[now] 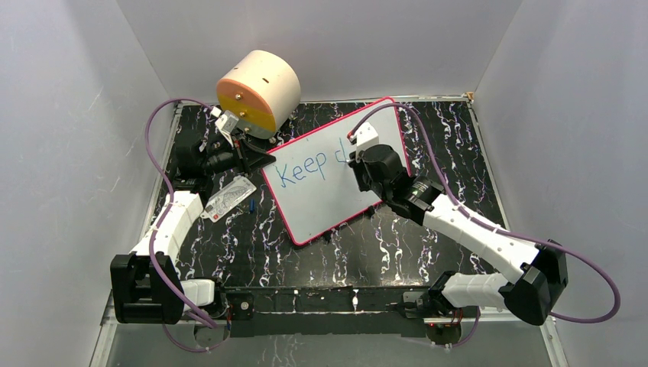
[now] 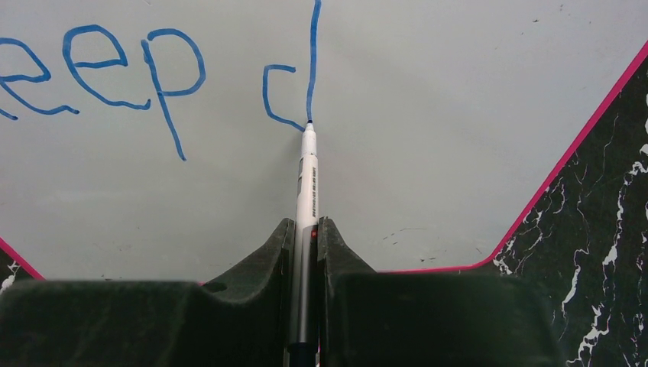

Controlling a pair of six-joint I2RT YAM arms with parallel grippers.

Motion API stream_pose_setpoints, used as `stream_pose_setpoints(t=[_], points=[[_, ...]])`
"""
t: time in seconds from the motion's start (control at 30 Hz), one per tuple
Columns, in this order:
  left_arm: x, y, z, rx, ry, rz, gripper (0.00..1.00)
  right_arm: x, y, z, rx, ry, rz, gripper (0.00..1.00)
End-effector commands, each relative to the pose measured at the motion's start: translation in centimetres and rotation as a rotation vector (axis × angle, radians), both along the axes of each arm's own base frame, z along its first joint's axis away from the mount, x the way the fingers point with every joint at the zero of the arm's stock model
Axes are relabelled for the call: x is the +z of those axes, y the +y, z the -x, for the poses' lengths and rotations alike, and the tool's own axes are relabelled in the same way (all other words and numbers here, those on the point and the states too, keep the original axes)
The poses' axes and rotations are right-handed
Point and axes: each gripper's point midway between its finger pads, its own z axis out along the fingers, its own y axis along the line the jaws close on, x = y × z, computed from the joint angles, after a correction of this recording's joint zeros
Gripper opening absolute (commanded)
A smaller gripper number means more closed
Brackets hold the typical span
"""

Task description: Write a sentence on the whiteboard

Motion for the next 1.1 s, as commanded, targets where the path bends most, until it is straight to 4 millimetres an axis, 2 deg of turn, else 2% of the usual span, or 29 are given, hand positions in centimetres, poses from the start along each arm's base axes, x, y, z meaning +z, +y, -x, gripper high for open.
stream_pose_setpoints(t=[0.0, 0.17, 0.43, 0.8, 1.07], points=[[-1.7, -0.9, 1.2, -0.083, -0.013, -0.038, 0.00, 1.0, -0.5, 0.1, -0.016, -0.022, -0.038, 0.00], [-1.7, -0.9, 1.2, -0.082, -0.014, -0.039, 0.00, 1.6, -0.6, 0.1, -0.024, -0.042, -0.054, 0.00], [-1.8, -0.8, 1.2, -0.079, -0.012, -0.041, 0.00, 3.7, -0.3, -0.3, -0.018, -0.108, -0.114, 0.00], [-1.8, -0.9, 1.2, -0.083, -0.011, -0.041, 0.00, 3.9, 0.8, -1.5, -0.008, -0.128, -0.114, 0.00], [-1.8, -0.9, 1.3, -0.090, -0.012, -0.039, 0.00, 4.1, 0.9, -2.2, -0.017, -0.140, -0.109, 0.00]])
